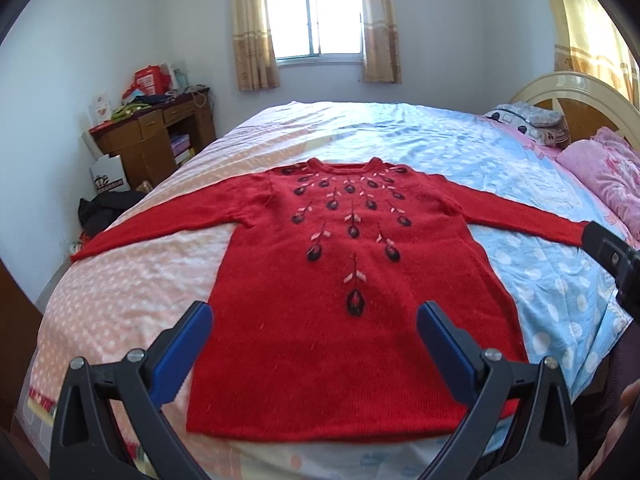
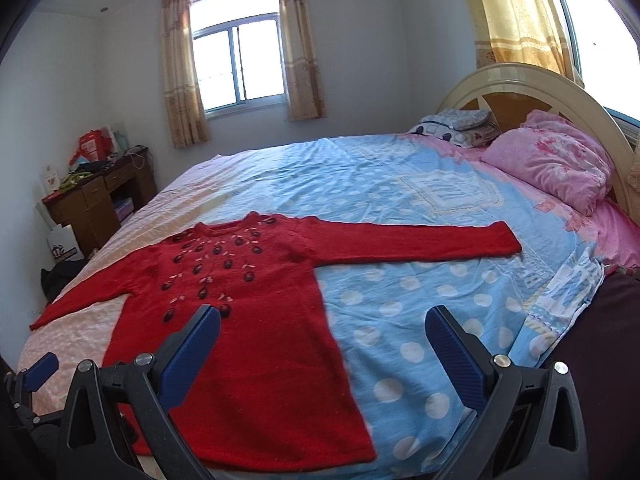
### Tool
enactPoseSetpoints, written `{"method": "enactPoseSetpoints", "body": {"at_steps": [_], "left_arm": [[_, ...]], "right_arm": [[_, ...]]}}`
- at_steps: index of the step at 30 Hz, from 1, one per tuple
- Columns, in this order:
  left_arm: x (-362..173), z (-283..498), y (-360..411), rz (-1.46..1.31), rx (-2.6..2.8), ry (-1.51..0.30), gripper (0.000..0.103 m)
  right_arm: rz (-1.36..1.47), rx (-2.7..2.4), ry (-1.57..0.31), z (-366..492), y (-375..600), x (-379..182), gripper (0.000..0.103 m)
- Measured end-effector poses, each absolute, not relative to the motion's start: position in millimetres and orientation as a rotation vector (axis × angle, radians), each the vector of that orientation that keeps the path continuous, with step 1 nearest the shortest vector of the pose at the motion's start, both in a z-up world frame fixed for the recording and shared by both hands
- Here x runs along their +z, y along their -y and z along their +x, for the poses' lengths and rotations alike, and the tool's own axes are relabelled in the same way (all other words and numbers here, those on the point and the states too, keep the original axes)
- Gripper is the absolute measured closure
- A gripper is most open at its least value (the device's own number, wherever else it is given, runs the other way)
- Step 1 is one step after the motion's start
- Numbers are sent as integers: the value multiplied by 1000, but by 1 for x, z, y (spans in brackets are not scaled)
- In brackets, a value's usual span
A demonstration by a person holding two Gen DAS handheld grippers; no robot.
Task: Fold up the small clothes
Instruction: 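Move the right tool to the sweater sleeve cuff and grasp it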
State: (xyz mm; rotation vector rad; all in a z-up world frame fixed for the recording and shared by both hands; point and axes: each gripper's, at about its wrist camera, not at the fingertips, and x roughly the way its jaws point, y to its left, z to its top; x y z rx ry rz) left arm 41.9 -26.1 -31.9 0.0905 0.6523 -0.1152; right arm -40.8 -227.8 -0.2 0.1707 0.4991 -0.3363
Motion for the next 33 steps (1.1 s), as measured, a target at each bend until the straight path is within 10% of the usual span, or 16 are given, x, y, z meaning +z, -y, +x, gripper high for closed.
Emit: {"method": "enactPoseSetpoints", "body": {"at_steps": [12, 33], "left_arm": [[-36, 153, 34, 161, -128, -629, 0], [-122, 227, 25, 58, -123, -831, 0]], "right_arm": [[156, -411, -540, 35, 316, -23, 3], [570, -820, -680, 89, 616, -98, 51]]}}
